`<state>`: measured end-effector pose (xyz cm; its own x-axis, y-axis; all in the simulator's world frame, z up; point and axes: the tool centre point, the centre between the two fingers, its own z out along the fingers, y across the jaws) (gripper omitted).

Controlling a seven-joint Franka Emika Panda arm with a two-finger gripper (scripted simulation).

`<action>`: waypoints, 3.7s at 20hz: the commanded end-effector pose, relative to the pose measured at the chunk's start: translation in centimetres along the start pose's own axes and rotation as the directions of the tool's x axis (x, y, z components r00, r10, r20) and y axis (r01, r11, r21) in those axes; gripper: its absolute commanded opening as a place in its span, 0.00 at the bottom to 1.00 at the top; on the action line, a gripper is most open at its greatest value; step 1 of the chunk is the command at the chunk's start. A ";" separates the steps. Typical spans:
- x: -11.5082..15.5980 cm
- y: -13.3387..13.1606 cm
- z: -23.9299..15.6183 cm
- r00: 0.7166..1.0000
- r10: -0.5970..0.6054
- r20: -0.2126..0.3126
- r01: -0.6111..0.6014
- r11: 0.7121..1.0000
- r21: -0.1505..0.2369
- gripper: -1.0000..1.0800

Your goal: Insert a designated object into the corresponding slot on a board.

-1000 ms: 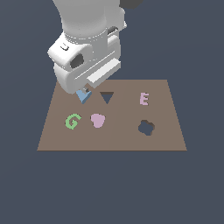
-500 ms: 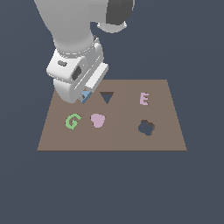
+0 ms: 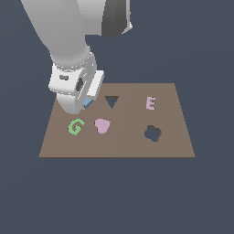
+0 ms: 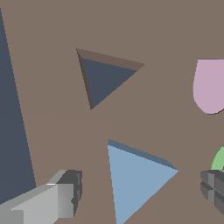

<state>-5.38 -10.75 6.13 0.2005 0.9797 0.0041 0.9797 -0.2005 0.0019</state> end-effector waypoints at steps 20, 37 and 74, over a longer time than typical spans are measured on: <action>-1.0 0.6 2.8 0.994 -0.112 0.004 0.112 0.994 0.002 0.96; -1.0 0.7 2.7 0.994 -0.114 0.004 0.114 0.994 0.002 0.00; 4.8 2.1 2.4 0.434 -0.901 0.001 0.901 0.434 0.004 0.00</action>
<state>-2.32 -6.89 3.68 -0.7485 0.6632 -0.0007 0.6632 0.7485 0.0004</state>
